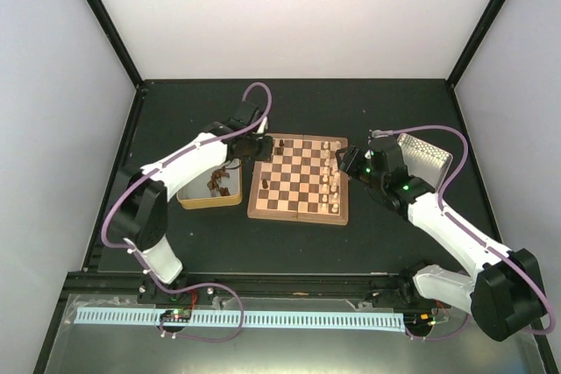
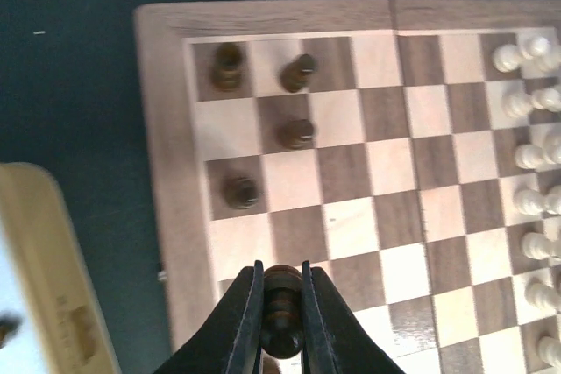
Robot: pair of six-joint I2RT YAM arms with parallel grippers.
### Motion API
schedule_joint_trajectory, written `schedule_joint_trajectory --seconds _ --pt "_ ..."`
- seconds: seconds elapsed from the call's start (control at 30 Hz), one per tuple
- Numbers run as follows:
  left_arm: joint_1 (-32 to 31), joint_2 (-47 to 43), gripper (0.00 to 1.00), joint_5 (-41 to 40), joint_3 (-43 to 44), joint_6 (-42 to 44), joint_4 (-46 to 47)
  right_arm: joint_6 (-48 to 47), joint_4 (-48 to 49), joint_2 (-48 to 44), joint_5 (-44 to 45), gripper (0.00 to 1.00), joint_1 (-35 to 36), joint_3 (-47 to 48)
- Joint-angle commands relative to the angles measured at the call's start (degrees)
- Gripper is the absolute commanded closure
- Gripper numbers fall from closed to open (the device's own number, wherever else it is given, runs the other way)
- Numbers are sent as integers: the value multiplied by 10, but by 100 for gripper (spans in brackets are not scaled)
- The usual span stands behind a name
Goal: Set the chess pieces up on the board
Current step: Place the chess piece on the chessboard.
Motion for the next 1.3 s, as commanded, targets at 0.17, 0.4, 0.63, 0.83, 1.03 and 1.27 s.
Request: schedule_joint_trajectory --seconds 0.17,0.4,0.63,0.83,1.03,1.27 --pt "-52 86 92 -7 86 22 -14 2 9 -18 9 41 -3 -4" --pt "-64 149 92 -54 118 26 -10 -2 11 -16 7 40 -3 -4" --pt "-64 187 92 -69 142 28 -18 -2 14 -22 7 39 -4 -6" --pt "-62 203 92 -75 153 28 -28 -3 13 -26 10 38 -3 -7" --pt "-63 217 91 -79 164 26 -46 -2 10 -23 10 38 -3 -5" --pt "-62 220 91 -79 165 21 -66 0 10 -23 11 38 -4 -5"
